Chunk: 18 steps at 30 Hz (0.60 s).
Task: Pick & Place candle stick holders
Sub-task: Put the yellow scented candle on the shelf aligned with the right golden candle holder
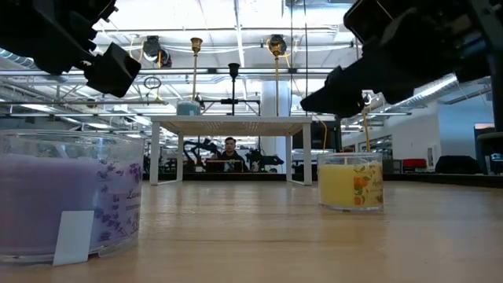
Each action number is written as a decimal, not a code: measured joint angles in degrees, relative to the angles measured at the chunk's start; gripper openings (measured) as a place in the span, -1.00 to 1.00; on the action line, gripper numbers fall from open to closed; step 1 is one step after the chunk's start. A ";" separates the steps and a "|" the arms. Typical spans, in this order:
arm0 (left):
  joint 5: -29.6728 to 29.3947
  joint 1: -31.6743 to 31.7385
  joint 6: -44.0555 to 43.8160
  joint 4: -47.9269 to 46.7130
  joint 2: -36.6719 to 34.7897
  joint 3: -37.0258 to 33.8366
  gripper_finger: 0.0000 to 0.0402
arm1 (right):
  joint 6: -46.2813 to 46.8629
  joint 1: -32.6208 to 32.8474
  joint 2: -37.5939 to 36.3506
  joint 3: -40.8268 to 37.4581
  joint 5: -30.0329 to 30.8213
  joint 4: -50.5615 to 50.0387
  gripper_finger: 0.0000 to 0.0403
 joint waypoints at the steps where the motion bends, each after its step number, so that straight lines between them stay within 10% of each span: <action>1: -0.65 0.00 0.00 -0.06 0.00 0.00 0.28 | 0.00 0.36 0.68 0.00 -0.01 0.84 0.46; 18: -0.97 0.04 0.02 0.05 0.00 0.00 0.28 | -3.59 2.26 12.28 0.02 0.02 8.88 0.65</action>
